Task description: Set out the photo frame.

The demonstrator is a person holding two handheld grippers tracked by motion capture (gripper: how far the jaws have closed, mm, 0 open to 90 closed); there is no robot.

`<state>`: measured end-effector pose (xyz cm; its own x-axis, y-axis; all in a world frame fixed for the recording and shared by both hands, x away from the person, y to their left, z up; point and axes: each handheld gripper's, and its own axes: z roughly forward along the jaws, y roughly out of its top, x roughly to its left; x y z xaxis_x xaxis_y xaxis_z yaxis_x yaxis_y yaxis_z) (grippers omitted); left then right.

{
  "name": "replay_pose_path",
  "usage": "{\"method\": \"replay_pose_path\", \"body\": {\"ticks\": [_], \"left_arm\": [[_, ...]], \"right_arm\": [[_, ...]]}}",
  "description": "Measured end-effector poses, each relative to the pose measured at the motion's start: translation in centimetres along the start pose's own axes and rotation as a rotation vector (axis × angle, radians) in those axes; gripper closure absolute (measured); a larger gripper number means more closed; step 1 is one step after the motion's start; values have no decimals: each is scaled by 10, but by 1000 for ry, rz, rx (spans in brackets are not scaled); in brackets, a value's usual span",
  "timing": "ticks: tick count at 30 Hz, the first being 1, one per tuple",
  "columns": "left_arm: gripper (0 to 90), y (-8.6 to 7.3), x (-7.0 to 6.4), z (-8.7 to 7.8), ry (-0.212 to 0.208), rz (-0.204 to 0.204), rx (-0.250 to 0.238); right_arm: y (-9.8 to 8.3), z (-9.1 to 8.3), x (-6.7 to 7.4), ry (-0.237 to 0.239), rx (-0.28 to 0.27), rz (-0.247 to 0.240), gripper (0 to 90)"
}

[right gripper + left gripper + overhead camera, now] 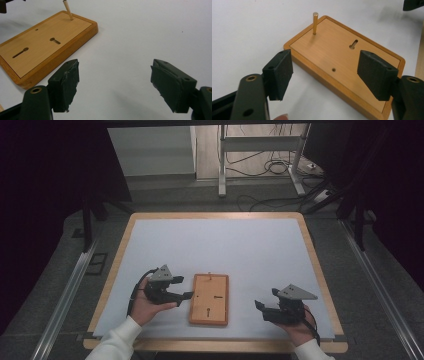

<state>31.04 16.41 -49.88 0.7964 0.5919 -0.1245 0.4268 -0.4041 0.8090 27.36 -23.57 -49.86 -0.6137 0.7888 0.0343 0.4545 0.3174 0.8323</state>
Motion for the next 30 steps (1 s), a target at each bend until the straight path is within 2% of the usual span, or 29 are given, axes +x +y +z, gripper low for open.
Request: {"method": "replay_pose_path", "body": {"ticks": [4,11,15,18,22,30], "left_arm": [[256,6,2,8,-2,29,11],[255,16,9,23,4,32,15],[285,19,8,32,9,89,17],[298,23,8,41,-9,114,30],[296,29,11,53,-36,102,56],[320,35,15,68,-31,88,81]], "right_arm": [[-1,2,1,-15,22,-15,232],[-2,3,1,-31,34,-33,231],[-1,2,1,-16,26,-18,231],[-1,2,1,-3,20,-5,231],[-1,2,1,-5,22,-6,229],[-1,2,0,-8,23,-8,229]]}}
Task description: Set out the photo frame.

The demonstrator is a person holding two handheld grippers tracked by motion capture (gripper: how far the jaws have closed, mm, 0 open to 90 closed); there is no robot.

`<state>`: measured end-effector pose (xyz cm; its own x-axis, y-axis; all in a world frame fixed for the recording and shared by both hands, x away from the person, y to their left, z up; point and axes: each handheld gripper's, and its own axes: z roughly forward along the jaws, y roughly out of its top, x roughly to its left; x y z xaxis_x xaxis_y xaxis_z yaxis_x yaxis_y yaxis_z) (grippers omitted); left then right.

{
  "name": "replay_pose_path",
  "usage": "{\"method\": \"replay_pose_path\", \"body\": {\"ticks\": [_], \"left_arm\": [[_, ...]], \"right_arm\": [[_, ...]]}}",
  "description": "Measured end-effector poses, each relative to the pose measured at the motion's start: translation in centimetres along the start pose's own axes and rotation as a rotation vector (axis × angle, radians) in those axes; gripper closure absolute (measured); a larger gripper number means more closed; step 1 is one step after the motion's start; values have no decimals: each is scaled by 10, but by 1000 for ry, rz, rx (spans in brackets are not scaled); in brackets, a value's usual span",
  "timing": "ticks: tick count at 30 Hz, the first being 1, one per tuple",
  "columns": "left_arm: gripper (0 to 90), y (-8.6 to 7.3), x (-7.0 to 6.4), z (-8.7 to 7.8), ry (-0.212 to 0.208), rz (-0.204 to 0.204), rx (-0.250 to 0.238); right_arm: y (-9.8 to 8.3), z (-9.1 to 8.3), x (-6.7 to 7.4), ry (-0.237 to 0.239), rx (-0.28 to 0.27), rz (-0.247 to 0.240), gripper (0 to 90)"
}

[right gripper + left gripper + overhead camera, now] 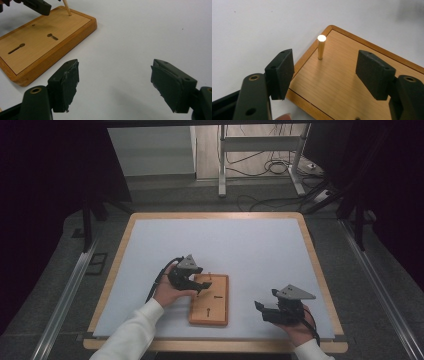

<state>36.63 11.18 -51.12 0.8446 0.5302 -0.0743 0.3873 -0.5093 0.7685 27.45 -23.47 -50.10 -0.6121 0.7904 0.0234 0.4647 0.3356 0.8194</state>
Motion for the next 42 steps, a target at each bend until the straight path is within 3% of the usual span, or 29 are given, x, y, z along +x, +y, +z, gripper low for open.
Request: {"method": "replay_pose_path", "body": {"ticks": [2,9,18,26,38,42], "left_arm": [[340,2,0,3,-5,-11,-4],[409,4,-1,19,-8,14,4],[538,6,-3,22,9,40,-12],[684,6,-5,26,2,28,-26],[775,7,-2,28,21,14,-30],[827,6,1,28,16,-8,-36]], "right_arm": [[0,0,0,0,0,-2,229],[0,0,0,-2,-1,-2,229],[0,1,1,2,6,-13,229],[0,1,2,2,8,-18,229],[0,2,2,2,12,-20,230],[-1,2,1,3,12,-19,229]]}}
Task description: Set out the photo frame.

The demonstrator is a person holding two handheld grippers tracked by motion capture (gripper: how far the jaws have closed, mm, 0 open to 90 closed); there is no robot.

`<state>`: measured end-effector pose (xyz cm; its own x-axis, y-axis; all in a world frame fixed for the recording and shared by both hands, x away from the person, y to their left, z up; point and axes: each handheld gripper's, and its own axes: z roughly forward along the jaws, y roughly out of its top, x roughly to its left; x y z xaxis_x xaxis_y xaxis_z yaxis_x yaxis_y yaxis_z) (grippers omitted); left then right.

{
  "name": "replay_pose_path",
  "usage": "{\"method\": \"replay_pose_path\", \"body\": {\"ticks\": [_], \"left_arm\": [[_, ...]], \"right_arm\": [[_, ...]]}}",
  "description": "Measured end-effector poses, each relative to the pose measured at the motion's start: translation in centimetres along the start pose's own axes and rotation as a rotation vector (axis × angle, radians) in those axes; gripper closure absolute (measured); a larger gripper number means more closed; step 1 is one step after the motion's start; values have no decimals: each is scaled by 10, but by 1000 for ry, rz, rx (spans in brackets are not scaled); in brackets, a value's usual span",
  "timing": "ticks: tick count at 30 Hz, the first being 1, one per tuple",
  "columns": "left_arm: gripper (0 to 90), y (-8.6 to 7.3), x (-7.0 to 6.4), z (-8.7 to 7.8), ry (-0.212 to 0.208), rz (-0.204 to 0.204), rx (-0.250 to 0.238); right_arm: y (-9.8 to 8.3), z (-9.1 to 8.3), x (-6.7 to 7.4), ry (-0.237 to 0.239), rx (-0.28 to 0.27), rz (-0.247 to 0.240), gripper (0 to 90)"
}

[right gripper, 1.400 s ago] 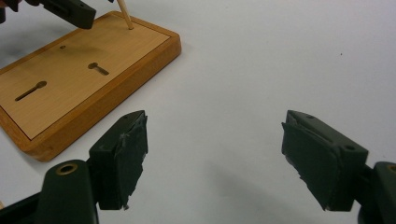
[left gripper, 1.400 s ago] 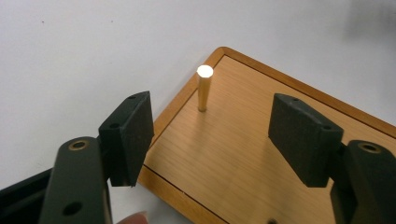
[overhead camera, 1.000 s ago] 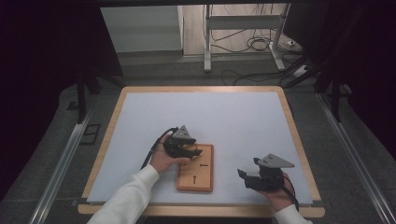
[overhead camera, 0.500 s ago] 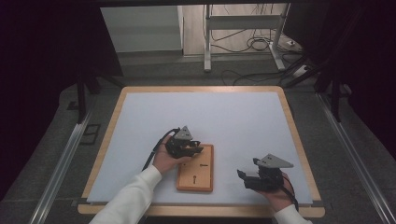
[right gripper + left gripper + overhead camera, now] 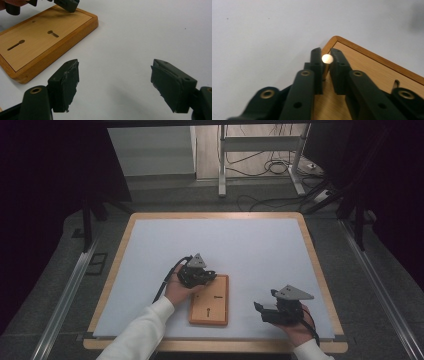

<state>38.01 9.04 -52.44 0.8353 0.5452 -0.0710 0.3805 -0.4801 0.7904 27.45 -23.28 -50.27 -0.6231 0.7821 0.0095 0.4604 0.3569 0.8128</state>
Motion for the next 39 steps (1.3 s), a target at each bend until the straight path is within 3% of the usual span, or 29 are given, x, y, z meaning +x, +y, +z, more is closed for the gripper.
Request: {"method": "replay_pose_path", "body": {"ticks": [13,18,24,32,39], "left_arm": [[835,-2,7,0,-50,-40,-9],[834,0,10,0,-68,-58,12],[815,0,16,0,-123,-107,16],[815,4,17,1,-132,-125,46],[815,7,22,1,-159,-137,70]], "right_arm": [[0,0,0,5,1,-6,229],[1,0,2,4,-3,-20,229],[3,2,17,33,-7,-122,220],[9,5,46,55,-6,-284,188],[10,12,66,84,12,-358,175]]}}
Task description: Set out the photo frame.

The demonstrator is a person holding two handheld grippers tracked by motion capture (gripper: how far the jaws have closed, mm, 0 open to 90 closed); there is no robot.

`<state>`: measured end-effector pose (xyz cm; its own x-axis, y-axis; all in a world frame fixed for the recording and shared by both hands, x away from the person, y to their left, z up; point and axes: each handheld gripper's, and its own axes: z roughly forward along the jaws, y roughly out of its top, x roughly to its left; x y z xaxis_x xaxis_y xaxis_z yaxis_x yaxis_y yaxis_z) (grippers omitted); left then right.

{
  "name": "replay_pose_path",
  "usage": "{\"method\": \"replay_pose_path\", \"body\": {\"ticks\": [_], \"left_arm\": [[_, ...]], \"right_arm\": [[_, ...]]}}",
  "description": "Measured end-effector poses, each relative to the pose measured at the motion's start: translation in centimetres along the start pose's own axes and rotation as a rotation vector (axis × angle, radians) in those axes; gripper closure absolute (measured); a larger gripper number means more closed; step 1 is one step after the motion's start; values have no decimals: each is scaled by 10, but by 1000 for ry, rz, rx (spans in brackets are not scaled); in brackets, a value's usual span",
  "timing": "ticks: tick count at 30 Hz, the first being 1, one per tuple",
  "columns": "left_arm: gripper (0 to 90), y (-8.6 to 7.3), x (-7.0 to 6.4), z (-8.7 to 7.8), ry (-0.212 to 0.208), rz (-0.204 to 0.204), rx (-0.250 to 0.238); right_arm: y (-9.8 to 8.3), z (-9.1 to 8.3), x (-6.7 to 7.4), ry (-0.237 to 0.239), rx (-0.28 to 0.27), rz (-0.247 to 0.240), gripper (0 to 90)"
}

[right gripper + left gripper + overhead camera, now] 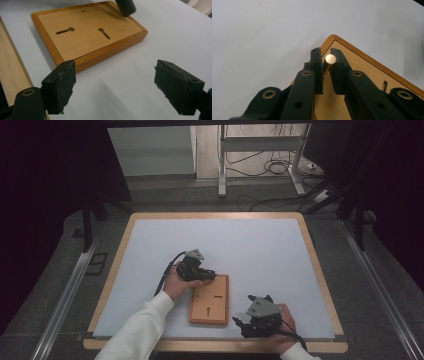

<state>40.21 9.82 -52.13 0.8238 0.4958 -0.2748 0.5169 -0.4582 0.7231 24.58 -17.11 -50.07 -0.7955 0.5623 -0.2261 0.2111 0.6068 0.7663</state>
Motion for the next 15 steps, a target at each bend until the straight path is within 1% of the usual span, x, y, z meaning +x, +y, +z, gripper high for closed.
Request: {"method": "replay_pose_path", "body": {"ticks": [2,5,9,11,14,15], "left_arm": [[815,1,2,0,-15,-7,1],[817,1,6,0,-32,-20,-1],[815,2,7,0,-41,-22,10],[816,4,8,0,-43,-23,18],[819,5,10,1,-59,-38,17],[819,5,11,0,-60,-36,18]], "right_arm": [[2,2,4,-2,0,-19,163],[6,6,10,0,3,-33,145],[12,14,18,-6,18,-60,106],[15,17,22,-9,35,-71,87],[19,24,29,-29,55,-115,77],[20,27,31,-36,64,-128,77]]}}
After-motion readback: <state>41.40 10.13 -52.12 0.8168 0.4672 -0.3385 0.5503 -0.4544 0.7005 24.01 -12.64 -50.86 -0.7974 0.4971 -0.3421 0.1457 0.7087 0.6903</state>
